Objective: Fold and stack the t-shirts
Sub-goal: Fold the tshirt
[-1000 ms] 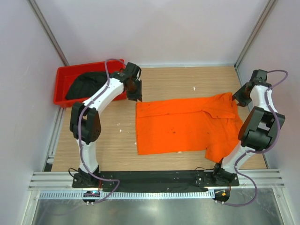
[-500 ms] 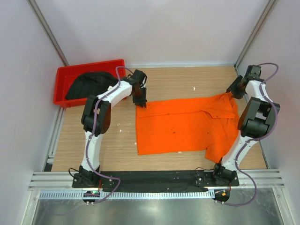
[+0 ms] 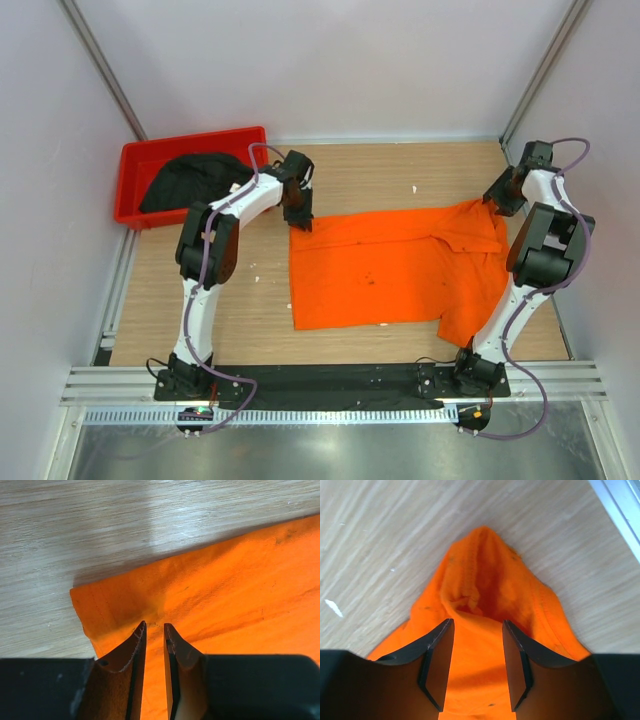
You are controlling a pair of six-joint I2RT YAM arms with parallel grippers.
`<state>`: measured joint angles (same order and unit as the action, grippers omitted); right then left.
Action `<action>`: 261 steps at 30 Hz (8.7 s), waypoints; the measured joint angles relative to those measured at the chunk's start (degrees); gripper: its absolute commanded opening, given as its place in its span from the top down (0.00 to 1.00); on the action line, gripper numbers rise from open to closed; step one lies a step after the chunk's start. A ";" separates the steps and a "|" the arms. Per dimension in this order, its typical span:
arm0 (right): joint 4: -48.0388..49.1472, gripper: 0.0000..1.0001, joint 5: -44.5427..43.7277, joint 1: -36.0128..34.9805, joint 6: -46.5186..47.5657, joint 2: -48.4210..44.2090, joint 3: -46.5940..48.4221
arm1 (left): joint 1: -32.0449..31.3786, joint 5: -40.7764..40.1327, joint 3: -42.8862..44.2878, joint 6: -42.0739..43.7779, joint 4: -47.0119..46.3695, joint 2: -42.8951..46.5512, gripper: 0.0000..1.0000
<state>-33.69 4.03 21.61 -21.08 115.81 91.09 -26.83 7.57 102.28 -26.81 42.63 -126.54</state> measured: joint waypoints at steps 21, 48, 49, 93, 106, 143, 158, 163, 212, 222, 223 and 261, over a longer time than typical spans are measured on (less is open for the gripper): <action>-2.60 0.62 -7.65 5.03 -2.56 -15.37 -22.08 | 0.11 0.66 -1.38 -2.54 0.33 0.04 0.85; 4.00 0.92 -2.80 5.09 1.38 -11.93 -24.22 | 0.17 1.03 -1.40 -2.56 0.22 0.04 0.84; 3.41 0.95 -3.21 5.09 1.22 -11.93 -24.00 | 0.20 1.01 -1.40 -2.56 0.22 0.04 0.84; -14.05 0.70 -6.88 5.05 -20.90 -22.67 -29.77 | 1.14 2.05 0.37 -2.54 1.49 -2.21 0.85; -3.72 0.51 -6.27 5.18 -9.77 -13.27 -6.01 | 1.49 1.88 2.97 -2.54 3.28 -2.23 0.83; 6.67 0.99 -6.03 4.22 -2.29 7.41 1.42 | 2.75 3.08 4.68 -3.23 2.58 -5.20 0.85; -0.28 0.68 -6.82 1.05 -6.29 20.02 22.69 | 3.78 1.68 10.80 -1.99 3.23 -8.41 0.74; -11.96 0.45 -13.44 -0.50 -3.10 22.43 35.12 | 3.98 0.35 10.21 -1.33 3.91 -7.32 0.61; 19.08 0.58 -0.90 -8.46 -10.05 -4.87 -15.34 | -0.59 8.22 -13.64 4.81 9.51 22.64 0.67; 13.55 0.46 0.26 -8.48 -9.38 -8.48 -12.31 | -0.59 8.11 -15.56 4.81 9.53 23.08 0.68; 13.49 0.45 1.05 -8.48 -8.90 -10.75 -14.99 | -0.59 8.13 -15.76 4.81 9.53 23.08 0.68; 29.66 0.51 17.40 -8.52 -11.65 -5.53 -25.51 | -0.59 9.60 -16.24 4.79 9.53 24.33 0.68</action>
<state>-4.03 21.43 13.08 -32.73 110.28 65.58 -27.42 17.17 86.04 -22.02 52.16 -102.21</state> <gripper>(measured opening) 0.499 0.319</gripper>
